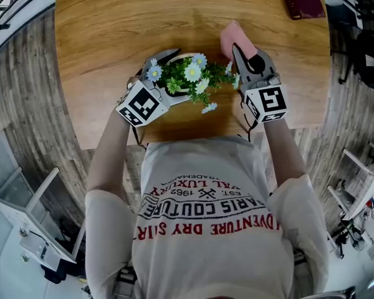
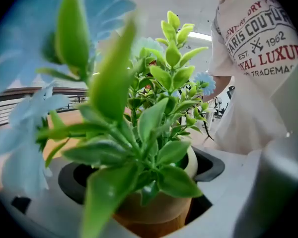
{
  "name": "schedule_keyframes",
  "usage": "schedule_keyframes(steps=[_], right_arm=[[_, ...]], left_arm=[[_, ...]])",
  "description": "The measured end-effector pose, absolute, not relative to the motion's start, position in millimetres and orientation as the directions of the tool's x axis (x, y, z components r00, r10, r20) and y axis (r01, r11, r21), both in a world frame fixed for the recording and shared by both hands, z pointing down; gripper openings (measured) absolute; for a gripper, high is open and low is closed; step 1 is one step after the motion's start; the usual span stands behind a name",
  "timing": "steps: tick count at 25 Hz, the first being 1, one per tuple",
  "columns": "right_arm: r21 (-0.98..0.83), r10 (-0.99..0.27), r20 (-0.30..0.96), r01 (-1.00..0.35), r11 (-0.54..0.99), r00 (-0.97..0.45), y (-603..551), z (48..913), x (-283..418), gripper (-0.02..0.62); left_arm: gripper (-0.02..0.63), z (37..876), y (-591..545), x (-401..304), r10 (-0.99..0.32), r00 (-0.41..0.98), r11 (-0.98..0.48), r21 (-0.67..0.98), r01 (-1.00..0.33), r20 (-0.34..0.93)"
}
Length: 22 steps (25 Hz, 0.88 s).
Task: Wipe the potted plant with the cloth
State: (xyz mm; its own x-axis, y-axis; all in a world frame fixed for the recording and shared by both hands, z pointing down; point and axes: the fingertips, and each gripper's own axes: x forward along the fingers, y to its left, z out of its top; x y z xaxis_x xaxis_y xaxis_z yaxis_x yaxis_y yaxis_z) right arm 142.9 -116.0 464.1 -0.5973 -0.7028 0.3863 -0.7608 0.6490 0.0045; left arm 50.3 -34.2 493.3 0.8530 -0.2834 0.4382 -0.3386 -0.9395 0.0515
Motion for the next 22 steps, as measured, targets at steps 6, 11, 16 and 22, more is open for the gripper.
schedule_keyframes(steps=[6,11,16,22], right_arm=[[0.016,-0.705,0.371,-0.755,0.655,-0.604,-116,468,144,0.040],[0.036,-0.714,0.375,-0.760,0.649,-0.591,-109,457,142,0.040],[0.047,-0.716,0.386,-0.763,0.645,-0.581,-101,439,143,0.040],[0.066,-0.743,0.341,-0.773,0.630,-0.576,-95,398,139,0.040]], left_arm=[[0.512,500,-36,52,-0.297,0.843,-0.941,0.014,-0.339,0.449],[0.512,497,-35,48,-0.334,0.802,-0.930,-0.036,-0.365,0.495],[0.514,471,-36,37,-0.410,0.783,-0.899,-0.062,-0.434,0.467],[0.511,412,-45,17,-0.537,0.761,-0.834,-0.092,-0.544,0.365]])
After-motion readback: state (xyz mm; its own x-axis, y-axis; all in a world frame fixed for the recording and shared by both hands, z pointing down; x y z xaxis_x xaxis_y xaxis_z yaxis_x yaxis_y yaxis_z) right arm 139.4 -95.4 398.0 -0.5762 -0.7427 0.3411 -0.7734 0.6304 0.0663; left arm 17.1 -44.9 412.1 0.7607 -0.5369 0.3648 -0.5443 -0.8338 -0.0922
